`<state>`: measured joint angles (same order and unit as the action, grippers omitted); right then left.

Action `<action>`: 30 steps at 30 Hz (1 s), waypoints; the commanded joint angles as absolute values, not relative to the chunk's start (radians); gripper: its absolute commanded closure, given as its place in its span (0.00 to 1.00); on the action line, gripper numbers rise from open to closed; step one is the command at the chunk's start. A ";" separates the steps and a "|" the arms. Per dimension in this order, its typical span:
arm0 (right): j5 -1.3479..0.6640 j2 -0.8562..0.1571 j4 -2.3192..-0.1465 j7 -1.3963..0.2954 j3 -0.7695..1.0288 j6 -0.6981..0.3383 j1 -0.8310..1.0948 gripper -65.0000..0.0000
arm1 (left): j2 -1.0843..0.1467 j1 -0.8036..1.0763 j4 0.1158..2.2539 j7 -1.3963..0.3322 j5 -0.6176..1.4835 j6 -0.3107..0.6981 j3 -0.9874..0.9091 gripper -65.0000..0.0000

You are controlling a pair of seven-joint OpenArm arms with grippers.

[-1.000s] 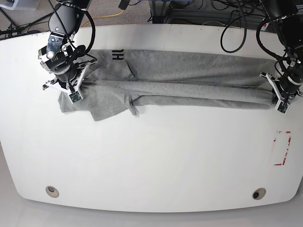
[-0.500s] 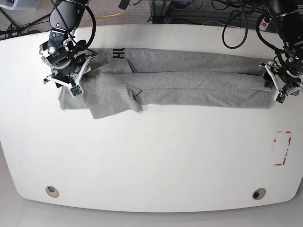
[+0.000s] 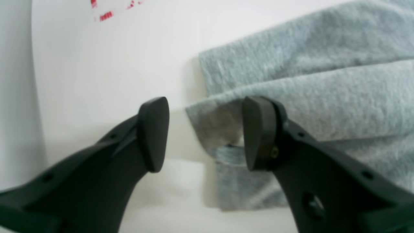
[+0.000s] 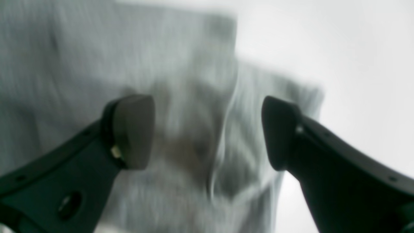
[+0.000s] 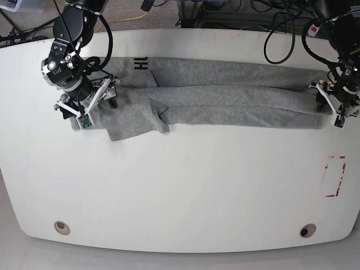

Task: Fold the T-shirt properly
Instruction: 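Release and press the folded edge flat with both grippers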

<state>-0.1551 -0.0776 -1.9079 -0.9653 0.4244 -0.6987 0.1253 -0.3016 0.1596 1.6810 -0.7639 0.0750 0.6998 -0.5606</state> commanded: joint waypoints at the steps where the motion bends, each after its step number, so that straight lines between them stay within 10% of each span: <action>1: -0.168 -0.085 -1.863 -0.947 0.429 -0.698 0.058 0.26 | -0.289 0.153 1.672 -0.756 0.044 0.698 -0.564 0.49; 7: -0.130 -0.091 -1.626 -0.980 0.429 -0.698 -0.122 0.42 | -0.269 0.127 1.587 -0.754 -0.016 0.698 -0.565 0.49; 26: -0.012 -0.097 -1.193 -0.898 0.429 -0.698 -0.340 0.44 | -0.277 0.133 1.567 -0.751 -0.018 0.698 -0.572 0.49; 30: -0.012 -0.073 -1.216 -0.897 0.432 -0.698 -0.321 0.68 | -0.277 0.133 1.566 -0.751 -0.018 0.698 -0.572 0.49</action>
